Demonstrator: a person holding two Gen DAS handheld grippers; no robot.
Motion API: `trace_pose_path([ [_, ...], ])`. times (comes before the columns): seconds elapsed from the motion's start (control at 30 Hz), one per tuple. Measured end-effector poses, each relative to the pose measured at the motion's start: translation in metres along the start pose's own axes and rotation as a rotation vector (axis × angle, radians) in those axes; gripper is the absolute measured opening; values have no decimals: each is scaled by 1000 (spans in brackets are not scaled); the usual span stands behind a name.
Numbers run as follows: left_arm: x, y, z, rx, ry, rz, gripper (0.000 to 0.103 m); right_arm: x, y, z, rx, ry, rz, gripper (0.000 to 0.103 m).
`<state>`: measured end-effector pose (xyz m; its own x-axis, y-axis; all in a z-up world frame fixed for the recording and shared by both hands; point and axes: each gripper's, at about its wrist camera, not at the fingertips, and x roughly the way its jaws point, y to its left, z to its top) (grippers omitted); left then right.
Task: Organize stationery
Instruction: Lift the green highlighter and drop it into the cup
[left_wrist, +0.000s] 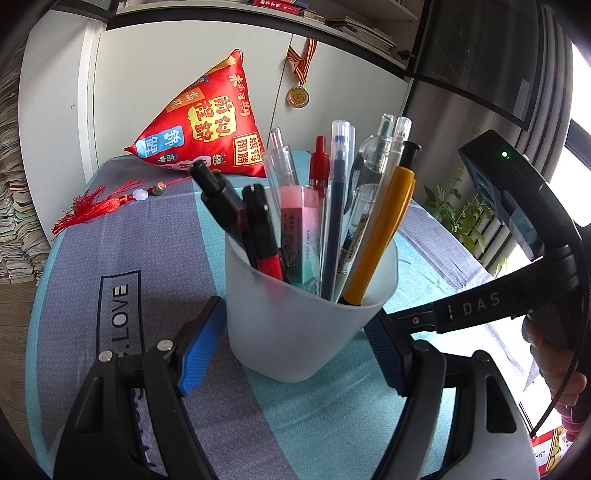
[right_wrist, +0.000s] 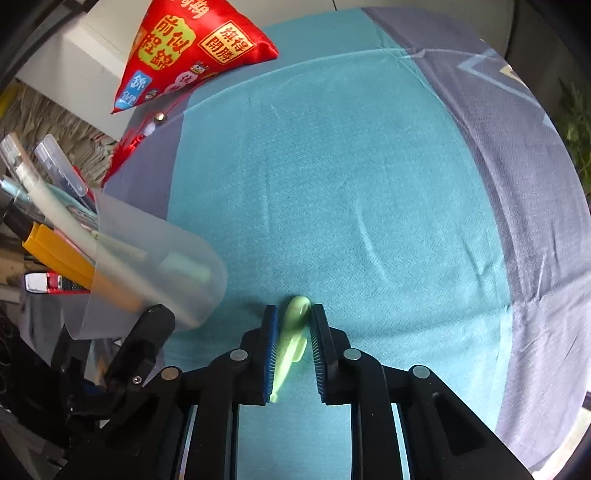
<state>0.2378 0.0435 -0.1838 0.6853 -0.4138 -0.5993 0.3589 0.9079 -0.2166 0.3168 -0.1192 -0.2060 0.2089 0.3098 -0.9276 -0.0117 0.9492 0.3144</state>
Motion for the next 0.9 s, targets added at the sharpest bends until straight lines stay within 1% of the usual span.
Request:
trace_pose_path([
  [0.1, 0, 0, 0, 0, 0, 0, 75, -9, -4, -2, 12, -18, 35, 16],
  [0.17, 0, 0, 0, 0, 0, 0, 75, -24, -10, -7, 3, -53, 49, 16],
  [0.3, 0, 0, 0, 0, 0, 0, 75, -68, -2, -19, -41, -163, 80, 15],
  [0.33, 0, 0, 0, 0, 0, 0, 75, -80, 0, -21, -62, -191, 88, 15],
  [0.43, 0, 0, 0, 0, 0, -1, 75, -113, 23, -29, -167, -305, 131, 15],
  [0.5, 0, 0, 0, -1, 0, -1, 75, -126, 41, -32, -231, -348, 147, 15],
  [0.63, 0, 0, 0, -2, 0, -2, 75, -126, 79, -24, -314, -383, 142, 15],
  [0.7, 0, 0, 0, -2, 0, -2, 75, -121, 95, -19, -342, -400, 113, 15],
  [0.73, 0, 0, 0, -2, 0, -2, 75, -118, 102, -17, -360, -418, 84, 15],
  [0.83, 0, 0, 0, -1, 0, -1, 75, -108, 112, -18, -403, -450, 30, 15],
  [0.9, 0, 0, 0, -1, 0, -1, 75, -104, 113, -18, -412, -447, 19, 15],
])
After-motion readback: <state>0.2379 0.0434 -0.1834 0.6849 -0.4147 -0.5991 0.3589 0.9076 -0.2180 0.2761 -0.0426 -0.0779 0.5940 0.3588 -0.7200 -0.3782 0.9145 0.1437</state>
